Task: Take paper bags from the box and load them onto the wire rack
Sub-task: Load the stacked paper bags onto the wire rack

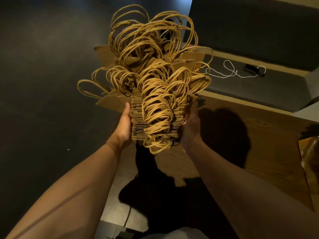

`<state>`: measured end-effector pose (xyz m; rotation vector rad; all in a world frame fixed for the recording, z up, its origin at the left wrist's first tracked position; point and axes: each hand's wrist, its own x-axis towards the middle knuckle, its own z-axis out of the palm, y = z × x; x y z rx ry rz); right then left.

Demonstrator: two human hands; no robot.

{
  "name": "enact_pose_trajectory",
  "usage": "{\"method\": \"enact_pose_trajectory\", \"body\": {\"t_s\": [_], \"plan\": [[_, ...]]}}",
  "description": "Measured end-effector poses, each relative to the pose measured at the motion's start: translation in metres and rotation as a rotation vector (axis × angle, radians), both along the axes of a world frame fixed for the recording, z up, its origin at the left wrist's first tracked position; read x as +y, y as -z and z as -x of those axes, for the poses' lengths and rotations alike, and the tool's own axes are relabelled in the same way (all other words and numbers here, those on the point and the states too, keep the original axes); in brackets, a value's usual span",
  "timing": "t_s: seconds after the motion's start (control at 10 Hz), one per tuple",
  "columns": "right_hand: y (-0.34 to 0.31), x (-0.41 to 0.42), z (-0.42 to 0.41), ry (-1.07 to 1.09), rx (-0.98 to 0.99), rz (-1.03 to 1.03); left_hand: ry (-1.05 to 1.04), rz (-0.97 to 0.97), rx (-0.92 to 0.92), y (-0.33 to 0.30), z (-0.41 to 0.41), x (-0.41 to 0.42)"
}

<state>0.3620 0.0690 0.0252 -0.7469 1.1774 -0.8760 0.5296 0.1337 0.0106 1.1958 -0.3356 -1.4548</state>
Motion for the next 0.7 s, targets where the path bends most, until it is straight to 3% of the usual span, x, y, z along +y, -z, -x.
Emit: {"method": "enact_pose_trajectory", "body": {"t_s": [0.1, 0.2, 0.3, 0.4, 0.5, 0.7], "plan": [[-0.012, 0.002, -0.002, -0.113, 0.284, 0.215, -0.022, -0.052, 0.087, -0.012, 0.002, -0.007], [-0.008, -0.004, 0.002, -0.223, 0.513, 0.444, 0.007, -0.092, -0.084, -0.016, 0.008, 0.004], [-0.020, -0.002, 0.003, -0.399, 0.625, 0.531, -0.010, -0.062, -0.214, -0.025, 0.007, 0.008], [-0.016, -0.017, 0.006, -0.318, 0.327, 0.338, -0.104, -0.002, -0.248, -0.004, -0.003, 0.003], [-0.025, -0.022, -0.006, -0.184, 0.219, 0.185, -0.214, -0.003, -0.321, -0.007, -0.001, 0.007], [-0.022, -0.016, -0.010, -0.196, 0.327, 0.120, -0.101, 0.009, -0.282, -0.012, -0.006, 0.009]]}}
